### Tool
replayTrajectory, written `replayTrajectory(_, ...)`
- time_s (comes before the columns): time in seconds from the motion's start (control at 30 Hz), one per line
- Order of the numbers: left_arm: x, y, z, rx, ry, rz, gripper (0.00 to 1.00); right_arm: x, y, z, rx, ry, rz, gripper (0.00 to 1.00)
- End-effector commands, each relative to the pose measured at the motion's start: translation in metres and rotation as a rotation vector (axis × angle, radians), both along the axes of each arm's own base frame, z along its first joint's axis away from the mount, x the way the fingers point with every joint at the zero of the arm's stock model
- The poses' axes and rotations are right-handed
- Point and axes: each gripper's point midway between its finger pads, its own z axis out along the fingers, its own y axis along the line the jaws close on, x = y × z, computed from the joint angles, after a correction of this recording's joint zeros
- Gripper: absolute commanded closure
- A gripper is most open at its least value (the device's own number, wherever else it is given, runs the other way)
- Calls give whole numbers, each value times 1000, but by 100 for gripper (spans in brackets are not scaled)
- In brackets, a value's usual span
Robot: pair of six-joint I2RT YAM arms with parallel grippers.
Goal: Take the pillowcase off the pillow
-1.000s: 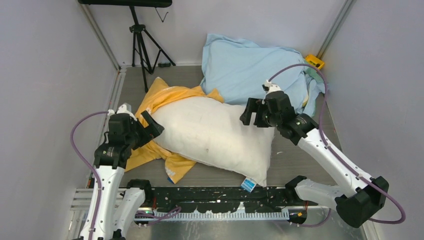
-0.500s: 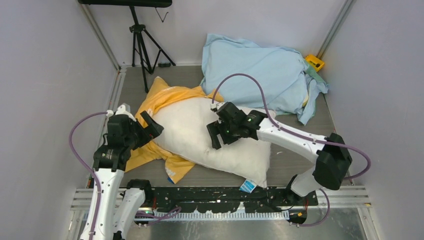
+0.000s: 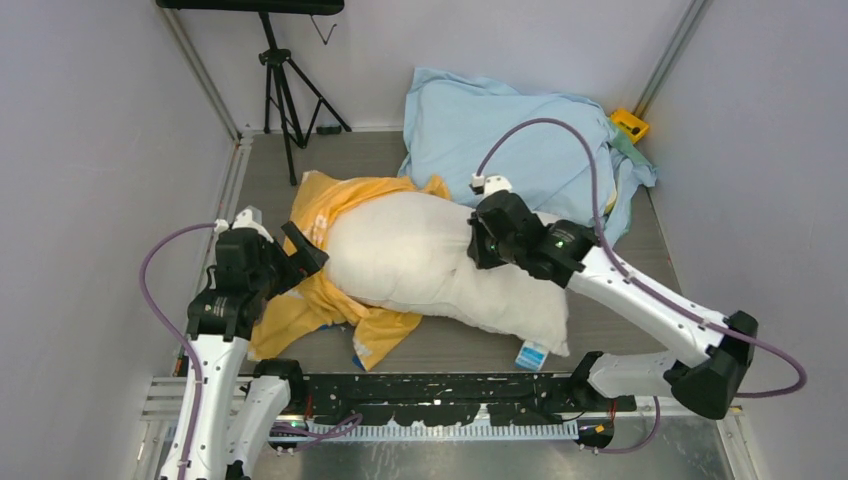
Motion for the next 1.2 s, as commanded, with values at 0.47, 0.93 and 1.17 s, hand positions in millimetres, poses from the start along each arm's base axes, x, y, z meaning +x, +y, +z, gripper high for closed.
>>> replayTrajectory(0.47,-4,-24,1,-83,11,-114,4,26,-134,73,-222,-220,-389,14)
replayTrajectory(0.93,-38,-62,-37,-300,183,-231,6,-12,-67,90,-29,-75,-15,11)
replayTrajectory(1.17,-51,-69,-51,-312,206,-257,7,-30,-48,15,-88,110,44,11)
